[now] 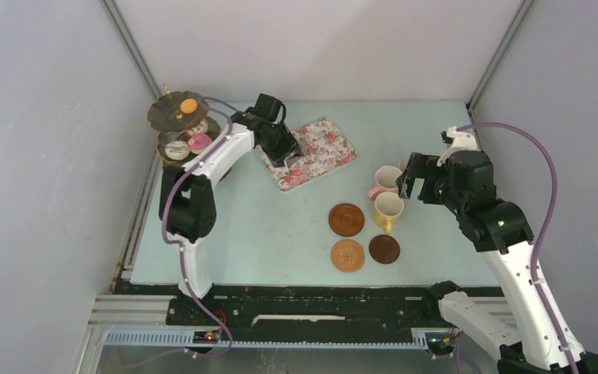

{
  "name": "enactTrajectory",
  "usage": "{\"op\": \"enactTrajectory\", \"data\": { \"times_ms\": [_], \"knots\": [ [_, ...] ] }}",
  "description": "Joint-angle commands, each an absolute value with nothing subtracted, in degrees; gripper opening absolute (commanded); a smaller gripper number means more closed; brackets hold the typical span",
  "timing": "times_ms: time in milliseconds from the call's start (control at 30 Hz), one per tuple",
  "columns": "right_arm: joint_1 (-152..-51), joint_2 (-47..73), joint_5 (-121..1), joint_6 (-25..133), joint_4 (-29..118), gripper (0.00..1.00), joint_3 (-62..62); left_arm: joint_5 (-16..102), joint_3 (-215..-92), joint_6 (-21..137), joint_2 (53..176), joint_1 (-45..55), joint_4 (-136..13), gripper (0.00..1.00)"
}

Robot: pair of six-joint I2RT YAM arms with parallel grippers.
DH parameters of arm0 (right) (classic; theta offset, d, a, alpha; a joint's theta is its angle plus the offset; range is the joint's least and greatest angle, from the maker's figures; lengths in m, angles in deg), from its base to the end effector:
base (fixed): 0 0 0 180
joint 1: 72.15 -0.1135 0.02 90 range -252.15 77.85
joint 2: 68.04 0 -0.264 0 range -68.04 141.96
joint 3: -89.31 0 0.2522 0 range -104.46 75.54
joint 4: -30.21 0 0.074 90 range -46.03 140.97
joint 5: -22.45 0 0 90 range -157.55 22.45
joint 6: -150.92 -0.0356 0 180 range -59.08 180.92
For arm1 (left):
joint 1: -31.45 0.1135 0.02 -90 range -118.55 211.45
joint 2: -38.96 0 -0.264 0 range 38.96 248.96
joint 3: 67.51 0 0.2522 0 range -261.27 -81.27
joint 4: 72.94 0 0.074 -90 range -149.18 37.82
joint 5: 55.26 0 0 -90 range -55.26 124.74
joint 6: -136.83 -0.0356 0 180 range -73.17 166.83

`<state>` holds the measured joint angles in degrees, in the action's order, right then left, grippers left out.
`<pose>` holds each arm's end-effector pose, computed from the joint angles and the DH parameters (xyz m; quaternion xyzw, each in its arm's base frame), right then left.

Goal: Serve the afternoon tea

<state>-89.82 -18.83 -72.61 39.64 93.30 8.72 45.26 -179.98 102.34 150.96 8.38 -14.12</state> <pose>0.1496 0.0443 0.3872 0.0490 0.8714 0.1259 0.4716 0.3915 -0.1738 0.2676 -0.2436 0.9269 -0.2402 0.1543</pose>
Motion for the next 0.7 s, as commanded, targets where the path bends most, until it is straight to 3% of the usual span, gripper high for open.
{"op": "enactTrajectory", "data": {
  "times_ms": [0, 167, 400, 667],
  "knots": [
    [-95.69, -19.15, -78.26, 47.03, 89.68, 1.0, 7.04, 41.63, -187.24, 105.81, 155.02, 7.22, -13.46, 0.54],
    [-101.42, -20.22, -83.45, 50.89, 89.15, 1.0, 8.38, 38.33, -191.41, 106.92, 157.31, 5.33, -12.28, 0.55],
    [-100.77, -21.27, -83.58, 50.03, 88.21, 1.0, 9.64, 30.66, -198.2, 106.69, 160.51, 3.01, -2.83, 0.56],
    [-100.09, -22.03, -83.49, 50.25, 88.02, 1.0, 9.96, 29.66, -200.69, 106.9, 163.31, 1.92, -1.49, 0.56]
  ]
}}
